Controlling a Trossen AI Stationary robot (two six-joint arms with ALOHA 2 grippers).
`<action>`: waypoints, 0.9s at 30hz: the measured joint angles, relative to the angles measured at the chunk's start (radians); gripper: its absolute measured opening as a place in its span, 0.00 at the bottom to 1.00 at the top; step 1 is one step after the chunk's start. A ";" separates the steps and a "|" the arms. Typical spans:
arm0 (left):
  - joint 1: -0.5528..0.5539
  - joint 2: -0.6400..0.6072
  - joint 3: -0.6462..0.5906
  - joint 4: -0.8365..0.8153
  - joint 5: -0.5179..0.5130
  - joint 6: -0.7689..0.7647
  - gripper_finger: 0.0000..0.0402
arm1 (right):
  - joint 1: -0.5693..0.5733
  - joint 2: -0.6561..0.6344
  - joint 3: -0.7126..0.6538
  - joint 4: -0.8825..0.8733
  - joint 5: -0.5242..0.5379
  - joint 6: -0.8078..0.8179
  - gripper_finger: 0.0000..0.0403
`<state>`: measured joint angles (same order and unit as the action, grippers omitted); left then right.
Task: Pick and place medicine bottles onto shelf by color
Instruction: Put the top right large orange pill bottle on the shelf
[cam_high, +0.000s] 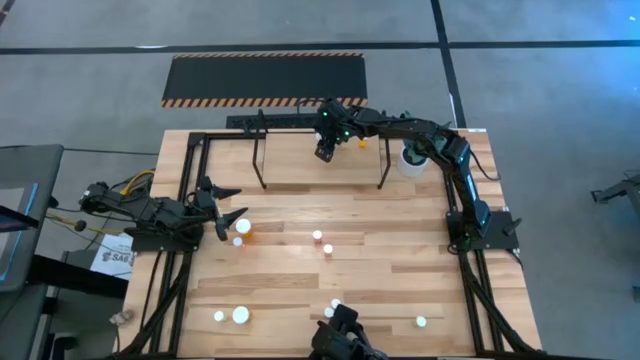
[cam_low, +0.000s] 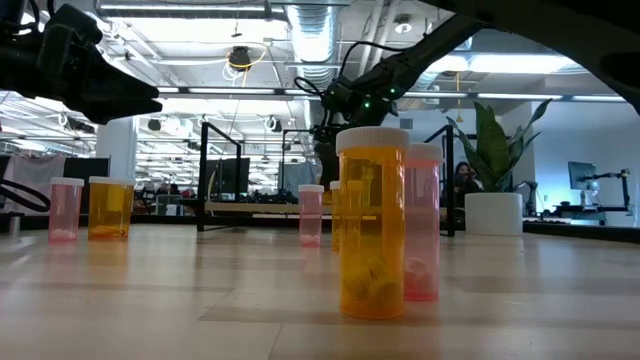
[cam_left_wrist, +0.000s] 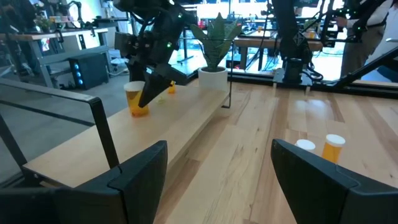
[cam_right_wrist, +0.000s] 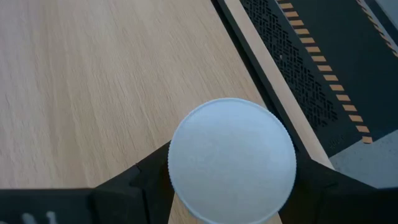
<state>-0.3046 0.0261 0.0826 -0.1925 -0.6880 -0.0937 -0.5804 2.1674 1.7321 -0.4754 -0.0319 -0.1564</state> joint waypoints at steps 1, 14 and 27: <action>0.000 0.000 0.000 0.000 0.000 0.000 0.68 | 0.000 0.000 0.000 0.002 0.000 0.002 0.62; 0.000 0.000 0.000 0.000 0.000 0.000 0.68 | -0.019 -0.006 0.001 0.009 -0.031 0.001 0.62; 0.000 0.000 0.000 0.000 0.000 0.000 0.68 | -0.016 -0.007 0.090 -0.066 -0.050 0.001 0.62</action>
<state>-0.3042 0.0258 0.0830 -0.1928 -0.6884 -0.0933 -0.5968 2.1605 1.8221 -0.5411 -0.0822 -0.1554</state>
